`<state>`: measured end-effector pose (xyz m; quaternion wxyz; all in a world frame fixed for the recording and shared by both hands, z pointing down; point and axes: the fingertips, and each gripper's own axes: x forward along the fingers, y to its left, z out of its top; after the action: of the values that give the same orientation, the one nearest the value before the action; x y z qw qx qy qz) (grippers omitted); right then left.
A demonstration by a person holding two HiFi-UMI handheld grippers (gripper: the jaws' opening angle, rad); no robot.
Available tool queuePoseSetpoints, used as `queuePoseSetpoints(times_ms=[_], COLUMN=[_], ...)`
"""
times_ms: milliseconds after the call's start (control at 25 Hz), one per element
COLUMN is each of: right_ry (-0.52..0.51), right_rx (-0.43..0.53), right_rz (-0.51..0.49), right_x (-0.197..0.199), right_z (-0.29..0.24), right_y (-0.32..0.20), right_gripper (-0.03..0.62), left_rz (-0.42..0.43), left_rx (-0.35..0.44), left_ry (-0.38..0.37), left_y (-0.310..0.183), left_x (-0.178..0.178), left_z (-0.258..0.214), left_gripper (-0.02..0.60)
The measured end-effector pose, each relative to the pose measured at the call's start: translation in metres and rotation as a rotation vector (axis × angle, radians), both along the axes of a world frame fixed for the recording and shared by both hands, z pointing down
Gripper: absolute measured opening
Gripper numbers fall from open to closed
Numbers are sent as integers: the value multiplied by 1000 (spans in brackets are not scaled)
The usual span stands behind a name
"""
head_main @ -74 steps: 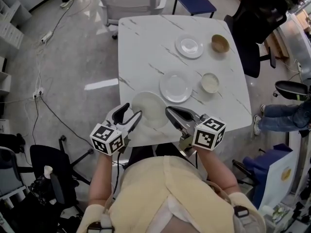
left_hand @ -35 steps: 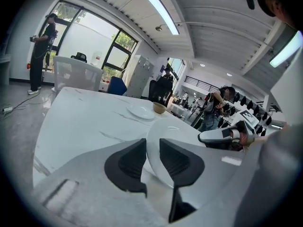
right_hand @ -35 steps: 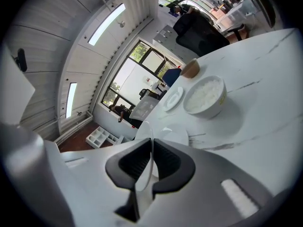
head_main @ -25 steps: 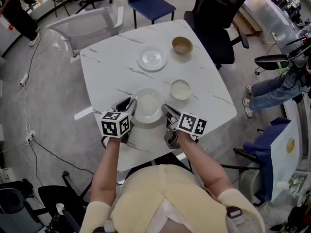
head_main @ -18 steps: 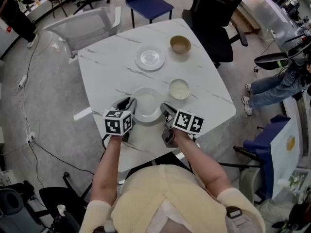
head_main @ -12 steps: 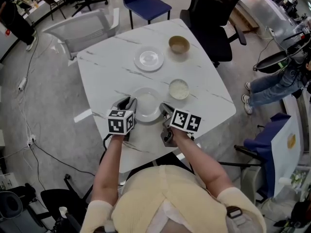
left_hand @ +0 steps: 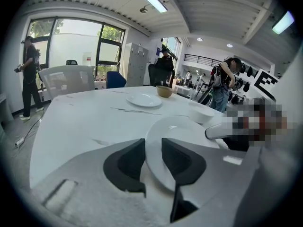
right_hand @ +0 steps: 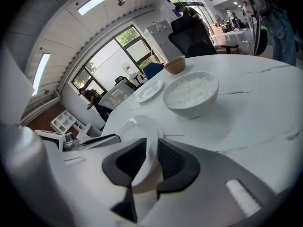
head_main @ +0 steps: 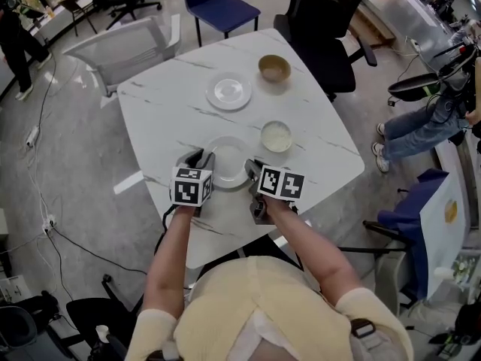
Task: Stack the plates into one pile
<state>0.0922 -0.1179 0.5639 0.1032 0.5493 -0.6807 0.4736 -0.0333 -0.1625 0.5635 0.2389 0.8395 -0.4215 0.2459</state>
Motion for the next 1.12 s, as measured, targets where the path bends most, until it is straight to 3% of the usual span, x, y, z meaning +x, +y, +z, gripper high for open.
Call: queuePoseSetpoints(times_ms=[400, 520, 920, 1120], right_ry=[248, 317, 357, 383], right_rx=[77, 105, 178, 241], right_rz=[-108, -123, -105, -216], right_x=[-11, -13, -25, -25], right_z=[-5, -9, -43, -80], right_y=[2, 4, 12, -2], right_gripper=[170, 164, 147, 147], left_rz=[72, 86, 98, 73], left_rx=[42, 49, 75, 104], left_ry=[-61, -43, 98, 127], left_y=[3, 6, 14, 5], left_x=[-6, -10, -32, -43], left_z=[3, 1, -29, -54], left_gripper=[114, 115, 63, 26])
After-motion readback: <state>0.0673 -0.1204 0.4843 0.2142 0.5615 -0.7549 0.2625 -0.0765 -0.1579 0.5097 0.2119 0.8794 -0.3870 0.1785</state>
